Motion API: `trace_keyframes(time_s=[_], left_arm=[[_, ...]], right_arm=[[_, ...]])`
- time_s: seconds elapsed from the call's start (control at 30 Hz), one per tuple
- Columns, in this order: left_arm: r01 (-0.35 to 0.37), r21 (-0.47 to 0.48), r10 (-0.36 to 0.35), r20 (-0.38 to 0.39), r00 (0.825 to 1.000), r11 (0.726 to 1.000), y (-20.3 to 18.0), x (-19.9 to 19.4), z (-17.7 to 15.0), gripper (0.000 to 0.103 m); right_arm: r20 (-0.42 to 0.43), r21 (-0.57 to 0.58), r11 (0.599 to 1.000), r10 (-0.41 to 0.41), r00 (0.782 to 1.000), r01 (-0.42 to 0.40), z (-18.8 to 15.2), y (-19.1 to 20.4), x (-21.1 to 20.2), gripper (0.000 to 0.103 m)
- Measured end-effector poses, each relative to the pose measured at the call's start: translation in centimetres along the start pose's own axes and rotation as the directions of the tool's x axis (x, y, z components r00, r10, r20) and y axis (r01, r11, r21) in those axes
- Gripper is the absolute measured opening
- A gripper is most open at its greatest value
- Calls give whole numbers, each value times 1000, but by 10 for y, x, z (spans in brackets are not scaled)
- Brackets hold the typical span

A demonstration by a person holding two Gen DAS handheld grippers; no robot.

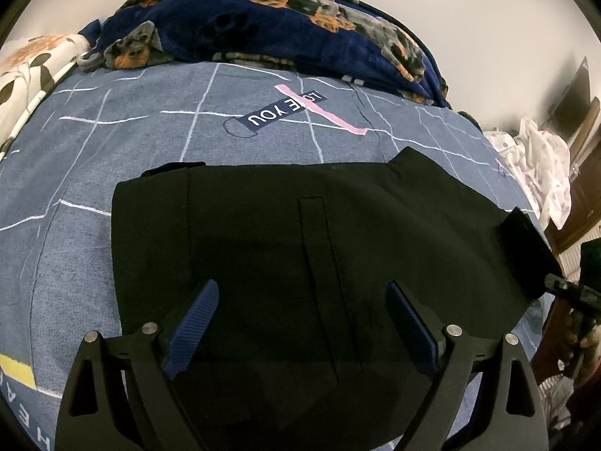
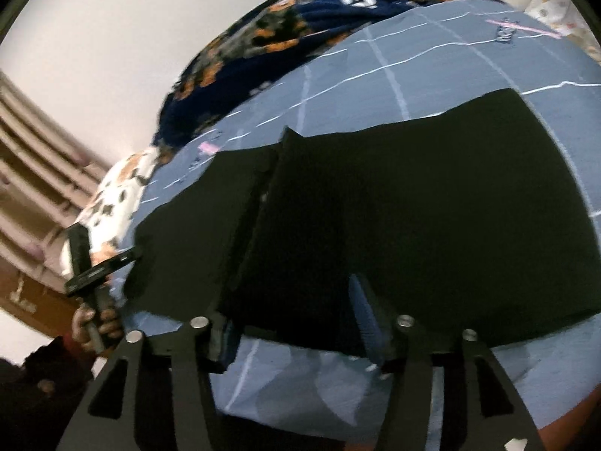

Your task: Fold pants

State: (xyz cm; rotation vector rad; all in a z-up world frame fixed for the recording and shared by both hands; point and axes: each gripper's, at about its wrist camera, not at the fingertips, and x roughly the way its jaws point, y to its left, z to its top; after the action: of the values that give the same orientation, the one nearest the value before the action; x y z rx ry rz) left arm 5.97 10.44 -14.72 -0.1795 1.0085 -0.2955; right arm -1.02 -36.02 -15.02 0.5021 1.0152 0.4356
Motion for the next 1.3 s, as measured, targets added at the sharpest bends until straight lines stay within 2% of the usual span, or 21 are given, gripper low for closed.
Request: trace_keyframes(time_s=[0.03, 0.13, 0.23, 0.33, 0.47, 0.6, 0.7, 0.8, 0.83, 0.93, 1.07, 1.1, 1.2, 1.3], left_arm=[[-1, 2, 1, 0, 1000, 1000, -1, 0, 0, 91], [-2, 6, 2, -2, 1000, 1000, -1, 0, 0, 91], [-2, 5, 2, -1, 1000, 1000, -1, 0, 0, 91], [-3, 6, 3, -2, 1000, 1000, -1, 0, 0, 91], [-4, 11, 4, 0, 1000, 1000, -2, 1, 0, 92], [-5, 18, 5, -4, 1000, 1000, -4, 1, 0, 92], [0, 16, 0, -3, 1000, 1000, -3, 0, 0, 92], [4, 2, -4, -2, 1000, 1000, -4, -2, 1, 92], [23, -12, -23, -7, 1000, 1000, -4, -3, 1, 92], [154, -61, -156, -26, 987, 986, -11, -9, 6, 92], [184, 37, -182, -64, 981, 982, -52, -8, 14, 92], [207, 49, -202, -80, 976, 977, -61, -5, 16, 92], [306, 40, -299, -132, 945, 951, -93, 14, 27, 92], [371, -3, -366, -171, 915, 929, -117, 38, 40, 92]], right_arm=[[-1, 2, 1000, 21, 1000, -21, -1, 1, -1, 57], [1, 65, 984, 166, 986, -166, -3, -7, -5, 59], [33, 191, 920, 342, 939, -341, -5, -23, -9, 60], [110, 271, 875, 385, 916, -400, -6, -39, -17, 60], [164, 308, 850, 395, 904, -427, -7, -47, -23, 60], [148, 327, 827, 433, 889, -457, -9, -45, -15, 60], [109, 377, 784, 491, 864, -493, -14, -42, -6, 60], [118, 420, 746, 519, 846, -517, -20, -43, -1, 60], [120, 434, 741, 515, 848, -512, -21, -43, 0, 60], [129, 471, 728, 502, 855, -498, -24, -49, 1, 60], [165, 536, 679, 499, 851, -502, -32, -60, -5, 60], [175, 551, 667, 495, 851, -501, -35, -61, -6, 60], [199, 581, 631, 503, 841, -514, -41, -58, -5, 60], [202, 602, 624, 484, 851, -498, -41, -53, 1, 60]])
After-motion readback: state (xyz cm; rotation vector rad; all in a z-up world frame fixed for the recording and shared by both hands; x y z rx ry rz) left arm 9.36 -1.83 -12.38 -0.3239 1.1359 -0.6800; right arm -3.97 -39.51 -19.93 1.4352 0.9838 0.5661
